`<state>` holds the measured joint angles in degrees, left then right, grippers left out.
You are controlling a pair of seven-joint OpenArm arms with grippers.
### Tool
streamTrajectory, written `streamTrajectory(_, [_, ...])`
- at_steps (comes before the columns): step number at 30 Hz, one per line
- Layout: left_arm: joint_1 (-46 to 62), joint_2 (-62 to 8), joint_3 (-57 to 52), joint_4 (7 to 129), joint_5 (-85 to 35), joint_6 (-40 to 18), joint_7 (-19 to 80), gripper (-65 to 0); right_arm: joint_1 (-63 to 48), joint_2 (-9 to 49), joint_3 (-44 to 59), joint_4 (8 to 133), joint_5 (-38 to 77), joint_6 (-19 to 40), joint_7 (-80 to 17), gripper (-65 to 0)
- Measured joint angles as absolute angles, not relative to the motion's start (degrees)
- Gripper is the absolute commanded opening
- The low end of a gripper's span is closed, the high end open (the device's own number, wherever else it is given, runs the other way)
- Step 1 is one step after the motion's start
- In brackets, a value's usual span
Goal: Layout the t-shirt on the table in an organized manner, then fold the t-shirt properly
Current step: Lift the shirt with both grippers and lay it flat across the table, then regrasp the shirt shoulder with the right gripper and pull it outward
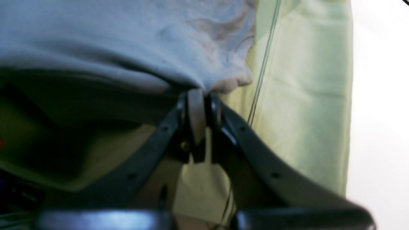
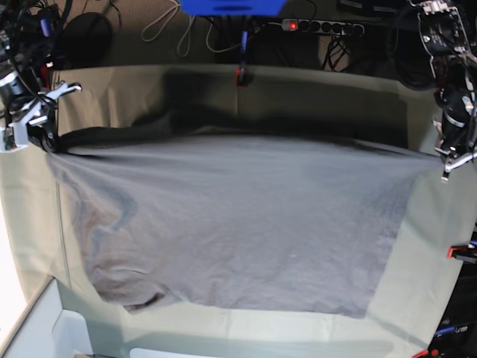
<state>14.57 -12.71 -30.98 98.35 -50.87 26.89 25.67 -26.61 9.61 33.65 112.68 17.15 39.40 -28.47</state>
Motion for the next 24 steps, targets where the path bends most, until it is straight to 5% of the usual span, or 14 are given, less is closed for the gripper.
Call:
streamTrajectory(10, [12.6,-12.7,-30.6,97.8,-50.7,26.9,25.4,-65.0,-5.3,10.2,21.4,89.2,4.5,39.6,-28.5,-65.0])
streamTrajectory(15, [12.3,-12.7,-30.5,97.8,-50.7,26.9,25.4,-65.0,3.8,8.3,19.8,80.1,-3.6,39.6,-27.8,-49.5])
streamTrajectory(20, [12.2,-12.7,-30.5,97.8,-50.7,26.9,25.5,-65.0,1.3,6.9,21.2,84.6,-6.6,39.6,-28.3,-29.6])
streamTrajectory(24, [12.2,-12.7,-30.5,97.8,-50.7,26.9,25.5,-65.0,-2.6,4.6,25.6,90.6,-6.7,39.5,-28.3,-24.3])
